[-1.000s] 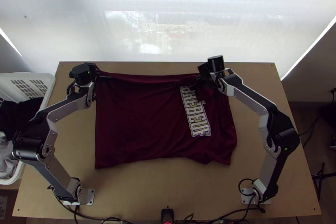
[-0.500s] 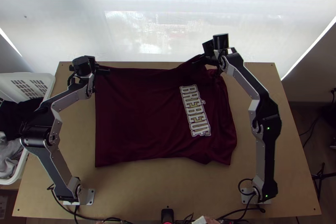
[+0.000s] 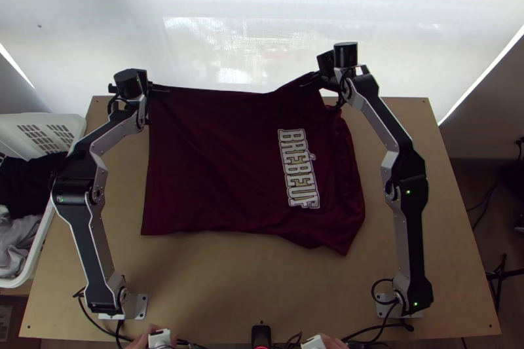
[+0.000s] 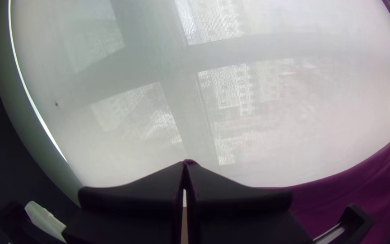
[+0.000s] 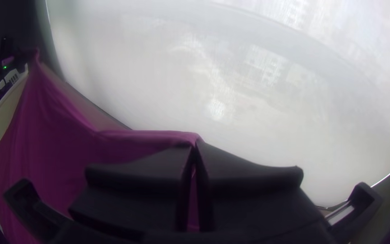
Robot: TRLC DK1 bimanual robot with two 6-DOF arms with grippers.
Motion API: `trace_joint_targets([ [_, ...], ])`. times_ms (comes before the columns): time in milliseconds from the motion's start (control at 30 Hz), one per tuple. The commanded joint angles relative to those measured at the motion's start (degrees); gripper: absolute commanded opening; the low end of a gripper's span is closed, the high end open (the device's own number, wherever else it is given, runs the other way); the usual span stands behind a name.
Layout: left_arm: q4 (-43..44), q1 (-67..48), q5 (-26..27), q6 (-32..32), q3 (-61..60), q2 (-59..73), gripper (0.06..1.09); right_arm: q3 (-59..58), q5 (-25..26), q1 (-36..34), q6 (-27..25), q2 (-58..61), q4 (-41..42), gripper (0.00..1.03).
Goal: Fold the t-shirt
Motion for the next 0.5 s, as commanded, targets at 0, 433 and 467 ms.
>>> trace_joint_targets([
  [0,-2.21,0.54,-0.02,0.87,10.14,6.12,0.09,1.11,1.10,-0.21,-0.94,-0.12,3.69,0.03],
  [433,-3.00,0.63,3.32,-0.97,4.25,1.81,0.09,-9.35,1.37,0.05,-4.90,-8.12,5.54,0.03],
  [467,-2.82,0.72,3.85,-1.06,3.37,1.29,0.09,-11.28,1.37,0.14,-5.16,-9.09,5.62,0.03],
])
